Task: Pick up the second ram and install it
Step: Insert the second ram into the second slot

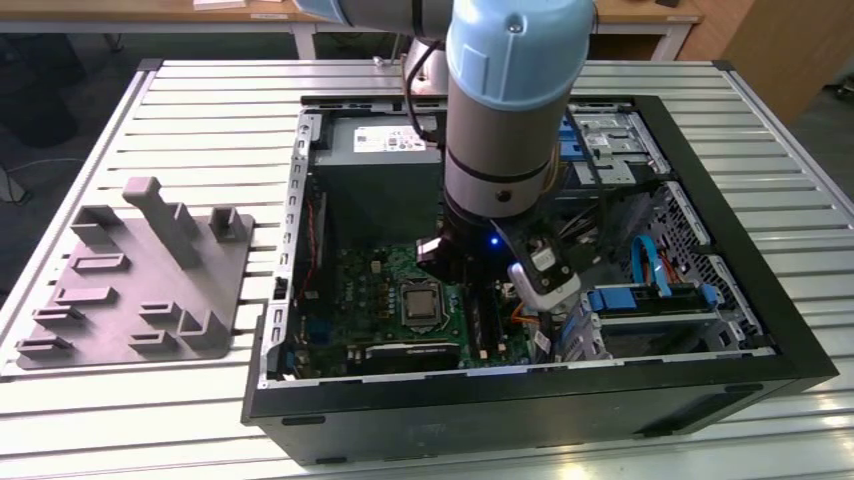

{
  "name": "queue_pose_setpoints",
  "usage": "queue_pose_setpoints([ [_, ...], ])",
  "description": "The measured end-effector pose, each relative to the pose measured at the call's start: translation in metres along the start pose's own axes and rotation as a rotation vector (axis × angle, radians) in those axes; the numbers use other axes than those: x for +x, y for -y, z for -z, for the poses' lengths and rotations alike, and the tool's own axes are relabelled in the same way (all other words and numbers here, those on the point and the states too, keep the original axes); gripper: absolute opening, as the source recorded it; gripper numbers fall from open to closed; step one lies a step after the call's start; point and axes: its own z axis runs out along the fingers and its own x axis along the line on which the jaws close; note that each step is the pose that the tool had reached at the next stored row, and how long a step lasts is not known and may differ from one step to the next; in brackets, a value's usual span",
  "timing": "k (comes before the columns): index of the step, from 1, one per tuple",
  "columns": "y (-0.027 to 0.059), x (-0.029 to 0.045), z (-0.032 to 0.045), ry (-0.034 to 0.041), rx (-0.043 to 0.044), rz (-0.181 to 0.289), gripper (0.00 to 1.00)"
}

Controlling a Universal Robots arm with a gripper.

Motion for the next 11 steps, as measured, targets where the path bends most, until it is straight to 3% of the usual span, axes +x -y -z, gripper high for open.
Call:
queue_pose_setpoints([
  [5,-0.0002,0.0,-0.0016,0.0002,0.0028,0.0,0.14],
  [11,-0.0018,-0.0002,-0.0016,0.0007,0.0131,0.001,0.14],
])
